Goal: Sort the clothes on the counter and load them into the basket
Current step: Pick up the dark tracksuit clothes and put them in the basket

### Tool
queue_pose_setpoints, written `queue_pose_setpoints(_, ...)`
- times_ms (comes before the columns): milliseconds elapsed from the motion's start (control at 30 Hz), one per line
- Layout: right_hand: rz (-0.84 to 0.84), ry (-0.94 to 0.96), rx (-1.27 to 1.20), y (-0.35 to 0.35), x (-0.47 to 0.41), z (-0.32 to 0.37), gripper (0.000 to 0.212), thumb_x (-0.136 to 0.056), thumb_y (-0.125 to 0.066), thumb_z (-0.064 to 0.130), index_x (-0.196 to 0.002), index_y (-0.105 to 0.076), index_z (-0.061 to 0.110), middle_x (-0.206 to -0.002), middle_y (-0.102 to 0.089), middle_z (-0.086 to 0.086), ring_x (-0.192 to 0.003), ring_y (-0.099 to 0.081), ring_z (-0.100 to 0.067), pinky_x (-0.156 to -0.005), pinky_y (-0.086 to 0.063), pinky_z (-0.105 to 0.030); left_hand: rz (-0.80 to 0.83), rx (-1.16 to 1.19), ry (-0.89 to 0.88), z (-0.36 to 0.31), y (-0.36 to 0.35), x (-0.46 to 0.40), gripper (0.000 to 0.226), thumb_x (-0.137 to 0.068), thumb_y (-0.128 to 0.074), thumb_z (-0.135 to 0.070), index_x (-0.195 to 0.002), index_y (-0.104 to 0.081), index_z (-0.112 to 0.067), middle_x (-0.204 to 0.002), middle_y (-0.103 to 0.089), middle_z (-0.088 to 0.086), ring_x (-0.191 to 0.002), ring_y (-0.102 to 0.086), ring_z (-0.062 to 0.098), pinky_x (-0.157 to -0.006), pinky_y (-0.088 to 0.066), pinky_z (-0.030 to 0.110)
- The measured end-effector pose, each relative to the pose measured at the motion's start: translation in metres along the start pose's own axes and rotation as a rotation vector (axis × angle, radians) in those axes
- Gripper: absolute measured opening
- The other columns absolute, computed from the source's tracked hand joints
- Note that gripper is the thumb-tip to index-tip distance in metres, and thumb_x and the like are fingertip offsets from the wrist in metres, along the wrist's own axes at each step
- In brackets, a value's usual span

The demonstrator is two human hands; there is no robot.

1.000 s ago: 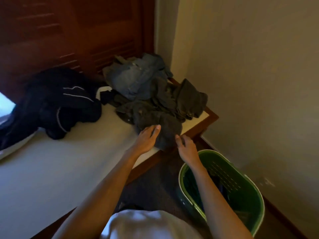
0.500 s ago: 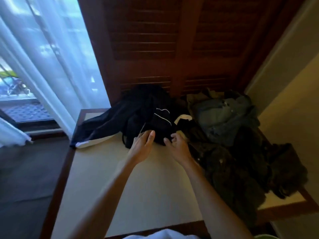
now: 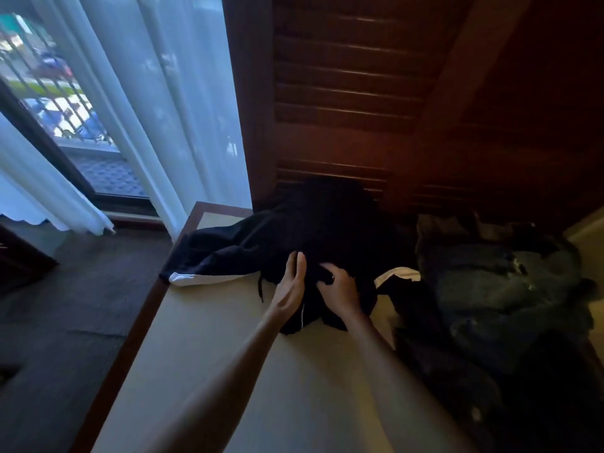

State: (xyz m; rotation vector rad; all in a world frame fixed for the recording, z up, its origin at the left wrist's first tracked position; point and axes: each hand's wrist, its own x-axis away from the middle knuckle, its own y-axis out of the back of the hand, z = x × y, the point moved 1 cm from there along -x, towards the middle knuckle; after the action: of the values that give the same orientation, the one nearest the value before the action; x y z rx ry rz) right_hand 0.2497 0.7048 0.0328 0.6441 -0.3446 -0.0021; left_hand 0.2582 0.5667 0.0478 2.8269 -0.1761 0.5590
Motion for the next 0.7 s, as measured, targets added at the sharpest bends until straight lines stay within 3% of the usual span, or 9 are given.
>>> queue_pose_setpoints(133, 0.002, -0.097, 0.019, -0.033, 0.056, -0.046, 0.046, -0.092, -0.066, 0.029, -0.136, -0.060, 0.017, -0.132, -0.065, -0.002, -0.122, -0.060, -0.020, -0.093, -0.045, -0.022, -0.038, 0.013, 0.122, 0.070, -0.010, 0.043, 0.091, -0.085, -0.018, -0.090, -0.157, -0.031, -0.038, -0.159, -0.040, -0.010, -0.144, -0.040, 0.014, -0.122, -0.029, 0.037)
queue_pose_setpoints(233, 0.005, -0.109, 0.084, -0.048, 0.105, -0.074, 0.041, -0.093, -0.062, 0.037, -0.131, -0.063, 0.023, -0.122, -0.069, 0.002, -0.112, -0.065, -0.017, -0.084, -0.046, -0.022, 0.046, 0.035, 0.147, 0.098, -0.005, 0.088, 0.068, -0.095, -0.018, -0.078, -0.141, -0.053, -0.042, -0.128, -0.059, -0.028, -0.117, -0.055, -0.007, -0.107, -0.040, 0.022)
queue_pose_setpoints(300, 0.073, -0.140, 0.083, -0.048, 0.135, -0.086, 0.027, -0.093, -0.060, 0.037, -0.118, -0.068, 0.031, -0.106, -0.071, 0.007, -0.094, -0.067, -0.012, -0.073, -0.047, -0.021, 0.090, -0.054, 0.156, 0.103, 0.006, 0.115, 0.066, -0.092, -0.016, -0.082, -0.107, -0.065, -0.042, -0.092, -0.066, -0.027, -0.087, -0.061, -0.010, -0.081, -0.051, 0.020)
queue_pose_setpoints(367, 0.225, -0.191, 0.027, -0.040, 0.154, -0.095, 0.011, -0.093, -0.060, 0.035, -0.099, -0.069, 0.038, -0.095, -0.070, 0.009, -0.083, -0.066, -0.009, -0.069, -0.048, -0.023, 0.046, -0.264, 0.058, 0.108, 0.022, 0.134, 0.078, -0.082, -0.013, -0.093, -0.067, -0.049, -0.026, -0.061, -0.054, -0.015, -0.059, -0.053, 0.002, -0.060, -0.042, 0.033)
queue_pose_setpoints(400, 0.315, -0.210, -0.011, -0.031, 0.160, -0.099, 0.012, -0.094, -0.061, 0.037, -0.102, -0.068, 0.041, -0.099, -0.070, 0.012, -0.090, -0.066, -0.009, -0.075, -0.051, -0.022, -0.019, -0.375, -0.033, 0.104, 0.031, 0.141, 0.079, -0.083, -0.014, -0.093, -0.061, -0.041, -0.022, -0.058, -0.049, -0.011, -0.058, -0.049, 0.006, -0.059, -0.038, 0.034)
queue_pose_setpoints(500, 0.460, -0.089, -0.042, 0.012, 0.167, -0.092, 0.026, -0.093, -0.066, 0.040, -0.119, -0.066, 0.042, -0.109, -0.069, 0.020, -0.106, -0.065, -0.006, -0.087, -0.054, -0.023, -0.316, -0.506, -0.292, 0.078, 0.055, 0.150, 0.063, -0.091, -0.032, -0.083, -0.072, -0.051, -0.026, -0.083, -0.051, -0.005, -0.083, -0.049, 0.017, -0.074, -0.047, 0.039)
queue_pose_setpoints(567, 0.266, 0.033, 0.037, 0.043, 0.169, -0.069, 0.025, -0.088, -0.069, 0.051, -0.111, -0.064, 0.041, -0.102, -0.069, 0.017, -0.099, -0.066, -0.006, -0.085, -0.057, -0.037, -0.412, -0.517, -0.331, 0.053, 0.067, 0.140, 0.059, -0.081, -0.049, -0.083, -0.109, -0.059, -0.031, -0.120, -0.051, 0.002, -0.112, -0.046, 0.026, -0.093, -0.049, 0.048)
queue_pose_setpoints(633, -0.097, 0.165, 0.205, 0.060, 0.163, -0.037, 0.056, -0.079, -0.068, 0.067, -0.127, -0.049, 0.047, -0.123, -0.057, 0.013, -0.117, -0.054, -0.013, -0.094, -0.052, -0.042, -0.278, -0.530, -0.231, 0.035, 0.073, 0.116, 0.085, -0.068, -0.059, -0.086, -0.141, -0.040, -0.048, -0.155, -0.031, 0.005, -0.139, -0.033, 0.033, -0.109, -0.041, 0.056)
queue_pose_setpoints(700, -0.228, 0.185, 0.261, 0.053, 0.147, -0.005, 0.096, -0.071, -0.072, 0.072, -0.149, -0.023, 0.048, -0.155, -0.030, 0.003, -0.140, -0.031, -0.023, -0.106, -0.038, -0.053, -0.058, -0.489, -0.147, 0.028, 0.066, 0.091, 0.097, -0.066, -0.064, -0.086, -0.150, -0.028, -0.052, -0.158, -0.035, 0.005, -0.142, -0.037, 0.032, -0.111, -0.041, 0.054)
